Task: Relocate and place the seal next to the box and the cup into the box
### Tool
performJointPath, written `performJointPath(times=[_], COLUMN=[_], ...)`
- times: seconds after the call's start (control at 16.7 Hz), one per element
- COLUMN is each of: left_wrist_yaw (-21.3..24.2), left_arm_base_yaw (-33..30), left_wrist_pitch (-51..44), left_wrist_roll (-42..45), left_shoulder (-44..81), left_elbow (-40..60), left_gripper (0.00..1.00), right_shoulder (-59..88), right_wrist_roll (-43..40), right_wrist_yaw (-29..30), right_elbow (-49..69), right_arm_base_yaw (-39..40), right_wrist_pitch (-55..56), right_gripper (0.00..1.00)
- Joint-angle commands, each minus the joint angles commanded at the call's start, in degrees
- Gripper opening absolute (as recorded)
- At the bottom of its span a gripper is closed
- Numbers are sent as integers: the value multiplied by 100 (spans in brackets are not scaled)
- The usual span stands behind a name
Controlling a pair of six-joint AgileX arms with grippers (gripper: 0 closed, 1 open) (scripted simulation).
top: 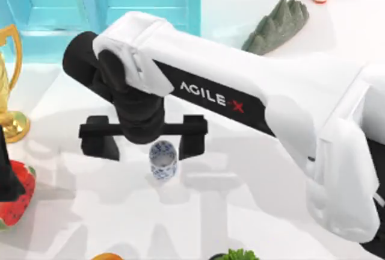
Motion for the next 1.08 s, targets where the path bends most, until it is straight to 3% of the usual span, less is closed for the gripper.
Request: performJointPath(times=[0.42,1.08], left_wrist_yaw=[0,0], left_arm_base_yaw=[0,0], left_wrist_pitch=[0,0], left_wrist_roll=[0,0], left_shoulder=[0,0], left_elbow=[0,0], left_gripper=[100,100], right_shoulder=[-53,-53], right_wrist_roll=[-6,-6], right_wrist_yaw=[-1,-1], right_elbow=[-544,-544], right_arm_base_yaw=[-5,-5], right_wrist_pitch=[520,520], right_gripper=[100,17])
